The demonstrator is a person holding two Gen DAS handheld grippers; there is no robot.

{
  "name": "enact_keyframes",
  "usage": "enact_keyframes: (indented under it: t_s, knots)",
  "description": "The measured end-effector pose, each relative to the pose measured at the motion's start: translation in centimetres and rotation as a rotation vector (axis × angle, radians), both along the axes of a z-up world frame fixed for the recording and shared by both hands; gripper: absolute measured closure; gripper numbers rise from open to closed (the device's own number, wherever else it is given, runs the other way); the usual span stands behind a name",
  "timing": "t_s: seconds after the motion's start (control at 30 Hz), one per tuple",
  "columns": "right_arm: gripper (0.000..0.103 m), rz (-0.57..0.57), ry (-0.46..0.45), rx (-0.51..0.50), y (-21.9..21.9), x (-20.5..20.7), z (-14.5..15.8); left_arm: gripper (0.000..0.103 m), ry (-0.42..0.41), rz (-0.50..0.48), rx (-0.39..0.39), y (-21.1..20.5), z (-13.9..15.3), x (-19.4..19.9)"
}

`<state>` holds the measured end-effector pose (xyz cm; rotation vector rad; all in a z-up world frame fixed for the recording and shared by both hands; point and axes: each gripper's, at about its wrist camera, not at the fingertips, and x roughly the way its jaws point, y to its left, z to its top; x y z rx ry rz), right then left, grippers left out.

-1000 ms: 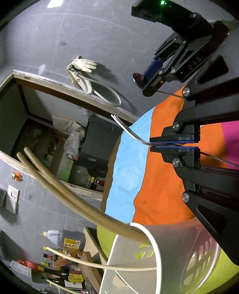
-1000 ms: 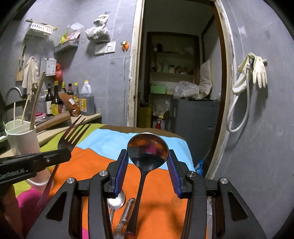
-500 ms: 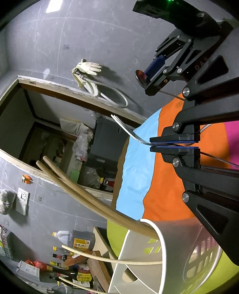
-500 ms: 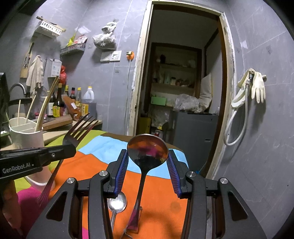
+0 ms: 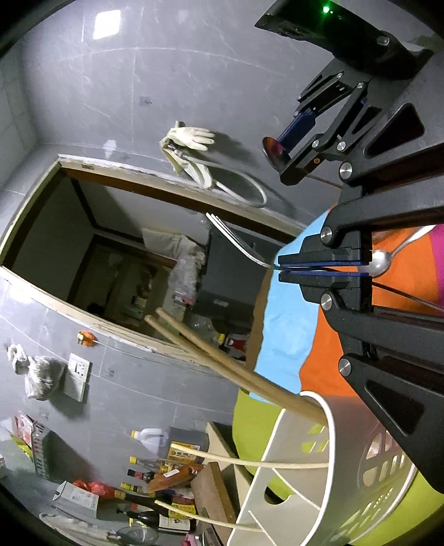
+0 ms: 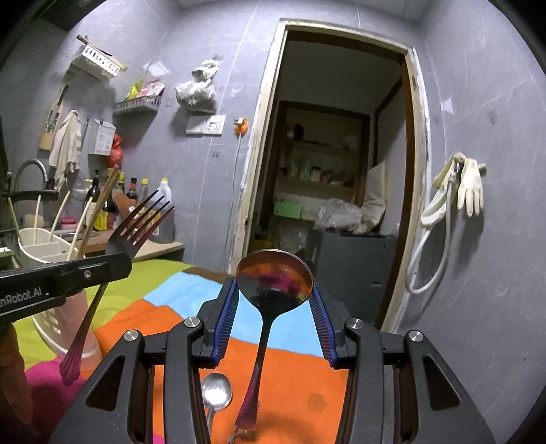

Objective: Organize utensils
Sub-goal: 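Lift the fork and spoon and carry them over the white caddy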

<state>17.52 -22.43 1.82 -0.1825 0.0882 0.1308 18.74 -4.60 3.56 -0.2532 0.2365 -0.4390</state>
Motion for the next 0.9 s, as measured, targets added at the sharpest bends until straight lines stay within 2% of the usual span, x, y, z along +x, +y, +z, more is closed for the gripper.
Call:
enact_keyframes:
  t_s: [0.2, 0.5, 0.77, 0.9]
  knots:
    - [0.062, 0.011, -0.044, -0.009, 0.6, -1.1, 1.7, 0.103, -0.039, -0.004, -0.030, 0.7, 1.3, -0.7]
    - [0.062, 0.050, -0.107, 0.005, 2.1, -3.0, 5.7, 0.103, -0.114, 0.009, -0.109, 3.7, 5.0, -2.4]
    - [0.062, 0.152, -0.128, 0.061, 4.8, -3.4, 8.5, 0.103, -0.192, 0.119, -0.089, 8.8, 8.1, -4.0]
    - [0.062, 0.212, -0.143, 0.095, 6.7, -3.4, 9.7, 0.103, -0.203, 0.195, -0.111, 12.6, 9.1, -3.7]
